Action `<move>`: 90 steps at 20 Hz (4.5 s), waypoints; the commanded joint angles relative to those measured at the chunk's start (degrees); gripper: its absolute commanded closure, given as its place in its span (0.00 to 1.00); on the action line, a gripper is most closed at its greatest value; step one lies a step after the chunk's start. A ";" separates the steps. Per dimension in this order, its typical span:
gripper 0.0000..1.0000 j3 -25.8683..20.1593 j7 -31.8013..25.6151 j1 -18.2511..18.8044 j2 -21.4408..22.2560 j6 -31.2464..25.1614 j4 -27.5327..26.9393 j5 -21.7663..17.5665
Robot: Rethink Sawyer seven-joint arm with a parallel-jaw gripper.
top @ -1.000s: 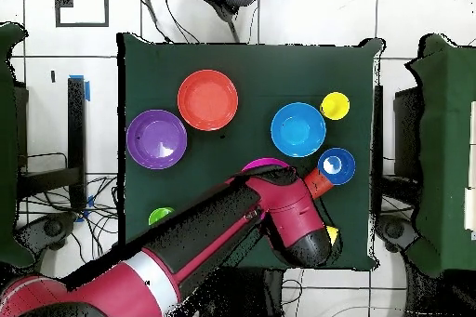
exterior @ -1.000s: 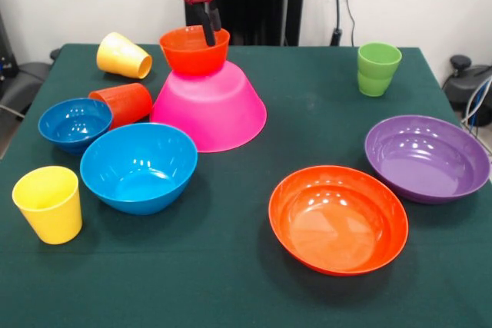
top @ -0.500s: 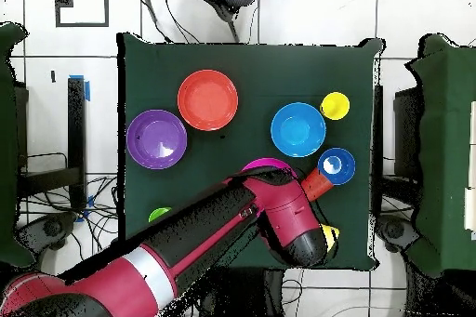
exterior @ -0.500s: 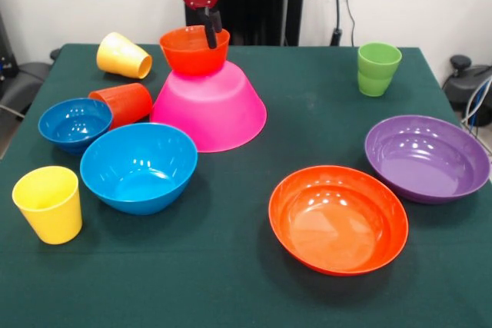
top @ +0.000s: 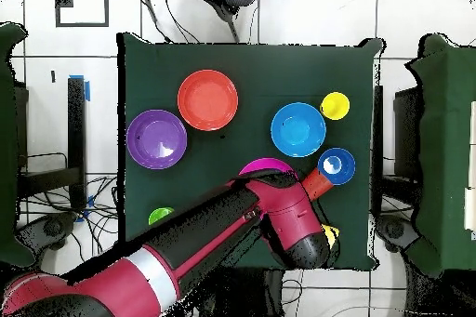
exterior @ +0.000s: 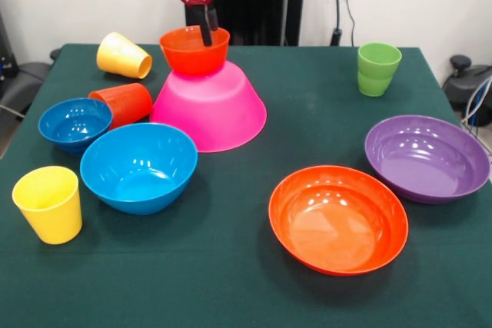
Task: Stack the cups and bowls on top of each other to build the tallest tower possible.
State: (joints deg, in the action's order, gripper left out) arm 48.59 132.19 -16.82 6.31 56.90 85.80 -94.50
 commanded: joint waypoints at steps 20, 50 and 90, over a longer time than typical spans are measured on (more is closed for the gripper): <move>0.00 -12.99 -23.87 6.73 4.33 -8.71 2.52 5.45; 0.00 -15.18 -33.33 10.26 2.74 -9.86 2.32 10.86; 0.00 -17.00 -36.03 12.79 2.16 -12.86 2.26 9.87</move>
State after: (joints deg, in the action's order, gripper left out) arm 41.61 113.76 -4.55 12.07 51.52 86.62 -86.81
